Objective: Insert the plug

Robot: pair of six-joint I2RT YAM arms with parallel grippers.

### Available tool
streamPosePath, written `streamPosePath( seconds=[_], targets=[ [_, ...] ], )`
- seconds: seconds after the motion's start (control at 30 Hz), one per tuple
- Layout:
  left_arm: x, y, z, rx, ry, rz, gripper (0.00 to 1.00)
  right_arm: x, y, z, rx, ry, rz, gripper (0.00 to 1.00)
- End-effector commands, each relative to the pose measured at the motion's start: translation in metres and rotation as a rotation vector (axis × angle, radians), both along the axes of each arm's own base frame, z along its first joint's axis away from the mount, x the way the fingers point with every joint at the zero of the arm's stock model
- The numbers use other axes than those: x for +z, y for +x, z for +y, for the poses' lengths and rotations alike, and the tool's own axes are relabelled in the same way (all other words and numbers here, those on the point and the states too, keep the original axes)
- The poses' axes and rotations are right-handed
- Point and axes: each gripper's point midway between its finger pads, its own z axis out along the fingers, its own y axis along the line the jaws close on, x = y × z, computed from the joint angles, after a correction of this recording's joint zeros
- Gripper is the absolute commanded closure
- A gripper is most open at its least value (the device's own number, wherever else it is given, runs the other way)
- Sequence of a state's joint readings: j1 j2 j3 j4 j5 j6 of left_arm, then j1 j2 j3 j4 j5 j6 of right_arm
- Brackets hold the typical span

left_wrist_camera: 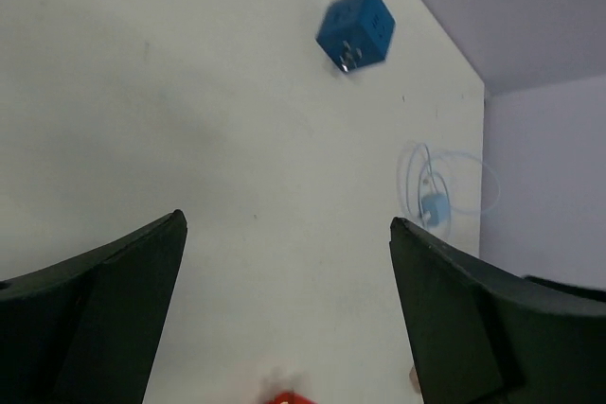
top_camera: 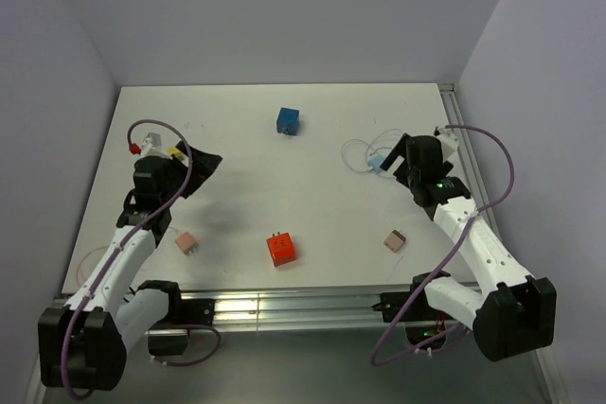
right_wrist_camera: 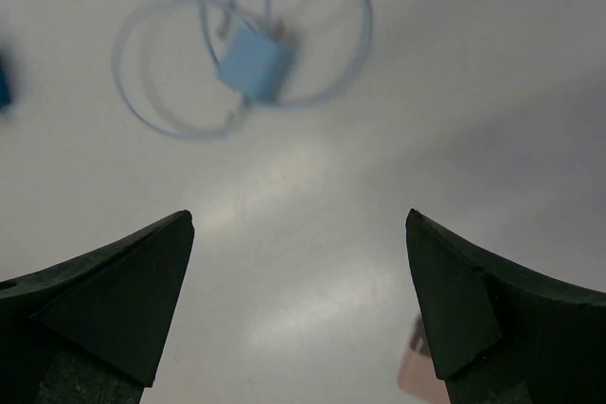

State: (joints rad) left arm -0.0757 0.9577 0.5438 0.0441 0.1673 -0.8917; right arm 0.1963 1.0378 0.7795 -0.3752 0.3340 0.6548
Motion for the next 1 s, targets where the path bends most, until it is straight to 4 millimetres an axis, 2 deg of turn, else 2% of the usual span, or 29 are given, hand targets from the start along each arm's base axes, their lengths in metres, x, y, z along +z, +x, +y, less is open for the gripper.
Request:
streamPosePath(
  seconds=[0.0,0.07,0.1,0.2,0.27,0.4,0.53,0.63,0.8,0.97],
  targets=[
    [0.023,-0.015,-0.033,-0.116,0.045,-0.046,0.06,-0.056,-0.067,0.015,0.003,0.112,0.384,0.0],
    [0.028,-0.02,-0.043,-0.126,0.071,-0.066,0.07,-0.069,-0.082,0.021,0.032,0.133,0.464,0.0],
    [0.031,-0.025,-0.057,-0.166,0.072,-0.074,0.08,-0.073,-0.087,0.019,0.02,0.129,0.483,0.0],
    [0.04,-0.034,-0.077,-0.226,0.068,-0.105,0.09,-0.082,-0.097,0.019,0.004,0.146,0.511,0.01],
    [0.043,-0.038,-0.085,-0.251,0.071,-0.122,0.1,-0.089,-0.104,0.018,-0.007,0.148,0.534,0.08],
    [0.05,-0.053,-0.099,-0.329,0.087,-0.143,0.11,-0.097,-0.118,0.014,-0.038,0.142,0.573,0.1],
    [0.063,-0.065,-0.103,-0.364,0.089,-0.181,0.11,-0.106,-0.132,0.01,-0.068,0.135,0.614,0.14],
    [0.076,-0.07,-0.104,-0.375,0.076,-0.22,0.11,-0.11,-0.134,0.01,-0.067,0.135,0.624,0.18],
    [0.085,-0.074,-0.107,-0.395,0.062,-0.236,0.11,-0.124,-0.138,0.019,-0.048,0.164,0.664,0.19],
    [0.086,-0.077,-0.11,-0.417,0.054,-0.238,0.12,-0.133,-0.137,0.016,-0.06,0.124,0.681,0.21]
  ],
)
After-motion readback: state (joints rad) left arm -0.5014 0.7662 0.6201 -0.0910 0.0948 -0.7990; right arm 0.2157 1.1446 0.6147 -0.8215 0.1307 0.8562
